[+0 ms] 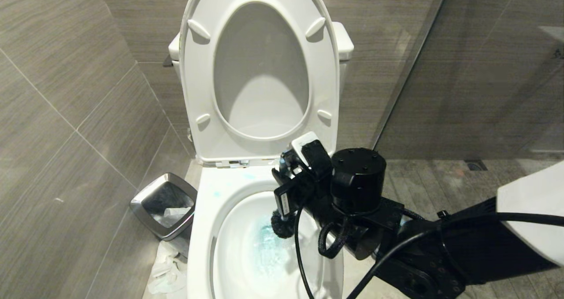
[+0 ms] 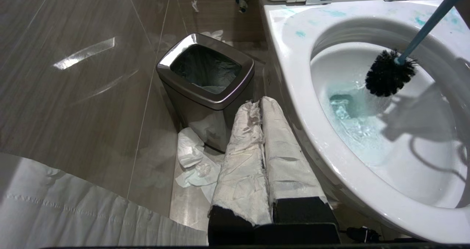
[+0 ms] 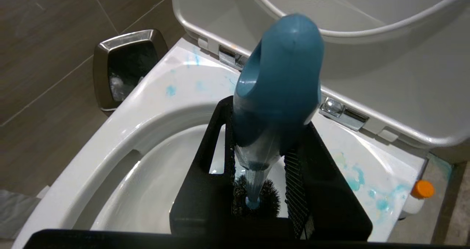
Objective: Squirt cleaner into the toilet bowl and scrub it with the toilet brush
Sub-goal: Scrub the toilet bowl
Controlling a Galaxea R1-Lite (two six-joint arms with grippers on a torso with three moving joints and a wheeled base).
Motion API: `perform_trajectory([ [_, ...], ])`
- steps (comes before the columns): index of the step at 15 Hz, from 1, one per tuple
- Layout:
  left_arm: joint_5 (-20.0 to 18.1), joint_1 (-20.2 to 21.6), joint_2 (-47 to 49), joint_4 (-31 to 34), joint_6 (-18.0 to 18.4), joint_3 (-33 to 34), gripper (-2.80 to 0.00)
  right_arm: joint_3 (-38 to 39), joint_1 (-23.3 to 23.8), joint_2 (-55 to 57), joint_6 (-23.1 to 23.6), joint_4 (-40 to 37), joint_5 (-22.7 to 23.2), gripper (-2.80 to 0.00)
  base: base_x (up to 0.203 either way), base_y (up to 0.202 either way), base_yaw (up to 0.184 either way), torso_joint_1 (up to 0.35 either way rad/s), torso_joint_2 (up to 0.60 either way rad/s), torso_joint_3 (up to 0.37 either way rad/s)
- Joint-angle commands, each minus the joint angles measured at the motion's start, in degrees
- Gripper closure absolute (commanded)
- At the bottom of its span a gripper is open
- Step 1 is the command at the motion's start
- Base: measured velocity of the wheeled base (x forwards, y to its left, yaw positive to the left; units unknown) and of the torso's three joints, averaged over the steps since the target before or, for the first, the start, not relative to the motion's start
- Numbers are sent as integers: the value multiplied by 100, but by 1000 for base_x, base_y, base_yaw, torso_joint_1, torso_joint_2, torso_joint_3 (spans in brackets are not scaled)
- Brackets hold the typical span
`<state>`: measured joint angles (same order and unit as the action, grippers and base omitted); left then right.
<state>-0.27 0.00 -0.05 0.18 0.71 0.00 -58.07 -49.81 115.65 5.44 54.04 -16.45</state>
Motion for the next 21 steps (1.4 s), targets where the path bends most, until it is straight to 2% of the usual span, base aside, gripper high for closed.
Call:
perform_trajectory([
  [1, 0, 0, 5, -1, 0, 9, 0, 32, 15, -137, -15, 36, -34, 0, 0, 0, 0, 0, 0, 0],
  [5, 0, 0, 5, -1, 2, 9, 0, -139, 76, 234, -67, 51, -58, 0, 0, 0, 0, 0, 0, 0],
  [11, 0, 0, 5, -1, 7, 9, 0, -1498, 115, 1025, -47, -9, -189, 0, 0, 0, 0, 0, 0, 0],
  [15, 0, 0, 5, -1, 0, 9, 0, -1885, -170, 1305, -50, -209, -183, 0, 0, 0, 0, 0, 0, 0],
  [21, 0, 0, 5, -1, 0, 9, 0, -1853, -813, 1360, -64, -210, -281, 0, 0, 0, 0, 0, 0, 0],
])
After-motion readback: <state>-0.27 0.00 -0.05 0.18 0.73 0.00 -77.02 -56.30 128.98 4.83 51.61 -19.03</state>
